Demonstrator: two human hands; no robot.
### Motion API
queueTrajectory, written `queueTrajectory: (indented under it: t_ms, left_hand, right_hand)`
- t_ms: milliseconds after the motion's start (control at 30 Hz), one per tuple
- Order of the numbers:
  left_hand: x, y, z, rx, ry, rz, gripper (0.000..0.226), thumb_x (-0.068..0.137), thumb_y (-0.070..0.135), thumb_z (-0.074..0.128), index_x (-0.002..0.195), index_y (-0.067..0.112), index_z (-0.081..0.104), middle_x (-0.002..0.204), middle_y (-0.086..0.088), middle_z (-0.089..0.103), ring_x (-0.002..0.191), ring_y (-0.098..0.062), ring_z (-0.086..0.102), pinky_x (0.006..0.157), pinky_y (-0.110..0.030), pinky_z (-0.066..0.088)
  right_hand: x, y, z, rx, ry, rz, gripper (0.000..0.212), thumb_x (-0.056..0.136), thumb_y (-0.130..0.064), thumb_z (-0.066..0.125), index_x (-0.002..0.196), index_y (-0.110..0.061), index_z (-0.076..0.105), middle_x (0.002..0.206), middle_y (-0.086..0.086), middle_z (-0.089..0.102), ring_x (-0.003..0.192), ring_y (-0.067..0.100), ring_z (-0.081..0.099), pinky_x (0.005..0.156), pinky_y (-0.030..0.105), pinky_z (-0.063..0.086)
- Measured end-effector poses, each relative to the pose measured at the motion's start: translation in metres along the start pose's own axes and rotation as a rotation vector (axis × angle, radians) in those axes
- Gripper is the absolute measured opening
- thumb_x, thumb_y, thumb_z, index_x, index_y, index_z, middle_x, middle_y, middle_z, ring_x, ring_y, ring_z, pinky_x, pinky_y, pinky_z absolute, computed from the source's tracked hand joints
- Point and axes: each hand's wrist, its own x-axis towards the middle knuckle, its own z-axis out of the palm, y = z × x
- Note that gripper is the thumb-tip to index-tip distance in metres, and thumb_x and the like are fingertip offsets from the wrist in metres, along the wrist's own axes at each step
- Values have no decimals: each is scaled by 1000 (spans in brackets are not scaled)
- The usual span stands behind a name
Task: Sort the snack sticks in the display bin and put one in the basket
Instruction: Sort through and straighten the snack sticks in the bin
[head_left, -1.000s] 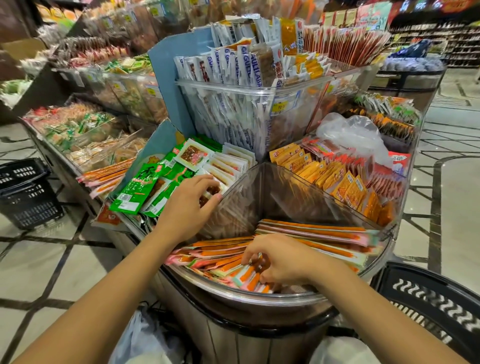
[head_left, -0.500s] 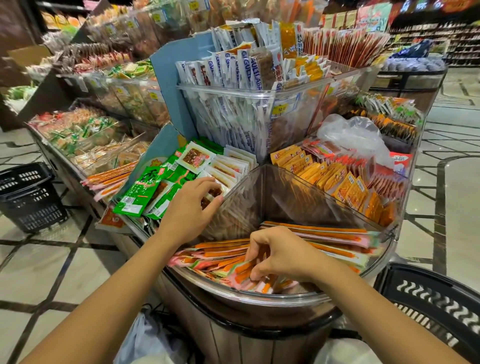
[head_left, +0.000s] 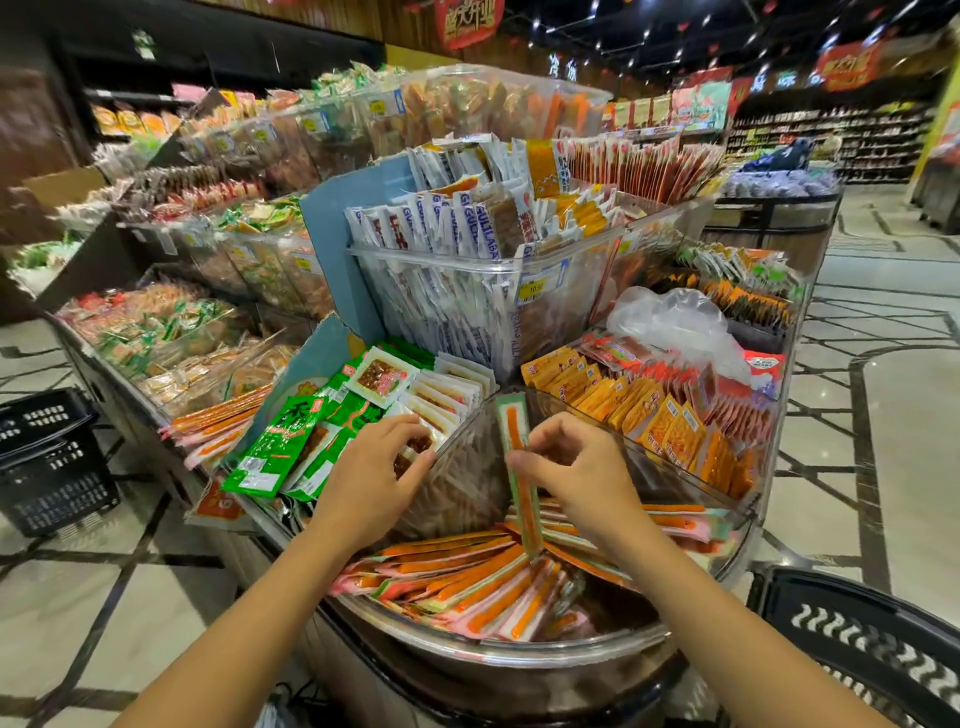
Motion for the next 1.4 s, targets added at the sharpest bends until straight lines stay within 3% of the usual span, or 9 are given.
queueTrajectory:
  t_ms: [267, 333, 467, 567, 767, 967, 1167, 1300, 1400]
  left_hand:
    - [8, 21, -8, 115, 60, 130, 16, 92, 31, 69, 105, 22, 70, 122, 6, 65, 112, -15, 59, 99, -36, 50]
    - [3, 50, -11, -48, 106, 157, 25, 92, 40, 63, 108, 23, 70, 118, 10, 66, 112, -8, 58, 99, -27, 47]
    - [-22, 107, 4, -616, -246, -11, 28, 89, 49, 62, 106, 30, 71, 98, 12, 74, 94, -5, 68, 84, -24, 52]
    - [-33, 114, 22, -693, -292, -33, 6, 89, 32, 74, 94, 34, 73, 85, 8, 74, 79, -8, 69, 73, -25, 53]
    - [-34, 107, 30, -690, -322, -41, 5, 91, 24, 74, 88, 29, 74, 78, 5, 72, 71, -8, 65, 70, -30, 54]
    - [-33, 98, 34, -594, -263, -88, 18, 84, 47, 68, 91, 31, 71, 74, 6, 67, 72, -16, 67, 69, -48, 59]
    - [-32, 95, 38, -563, -233, -98, 5, 89, 38, 71, 84, 37, 70, 69, 12, 65, 66, -8, 63, 68, -47, 58]
    - [-33, 98, 33, -633, -233, -122, 5, 91, 34, 71, 87, 33, 71, 71, 8, 65, 68, -16, 66, 64, -47, 59]
    - [-32, 100, 30, -675, -215, -112, 4, 92, 29, 71, 89, 31, 74, 77, 5, 70, 72, -14, 67, 71, -41, 59]
  right_hand:
    - [18, -50, -35, 1, 149, -121, 23, 89, -10, 75, 99, -28, 66, 84, 14, 64, 65, 26, 64, 49, 27, 52]
    - [18, -57, -40, -35, 180, -141, 19, 89, -10, 74, 94, -25, 65, 84, 13, 66, 67, 20, 66, 48, 22, 51]
    - [20, -60, -45, -41, 204, -101, 10, 92, -16, 72, 90, -19, 62, 75, 6, 68, 57, 19, 65, 47, 26, 51]
    - [20, -59, -50, -41, 233, -98, 19, 95, -22, 69, 86, -8, 60, 67, 7, 64, 50, 22, 62, 46, 33, 51]
    - [31, -70, -67, -56, 288, -154, 26, 99, -25, 63, 79, -9, 59, 51, -5, 54, 44, 20, 56, 46, 26, 44]
    - [38, -67, -73, 17, 298, -121, 31, 102, -15, 57, 79, -1, 72, 66, 30, 64, 44, 27, 54, 47, 20, 42]
    - [34, -69, -66, 232, 193, 56, 33, 108, -20, 43, 92, -6, 68, 88, 13, 77, 48, 10, 49, 42, 20, 37]
    - [22, -61, -57, 69, 145, 35, 20, 101, -24, 59, 98, -8, 69, 65, -7, 65, 51, 4, 55, 45, 16, 39]
    - [8, -40, -43, -82, 18, 62, 17, 95, -18, 68, 86, -3, 68, 60, -2, 59, 50, 4, 56, 48, 15, 43]
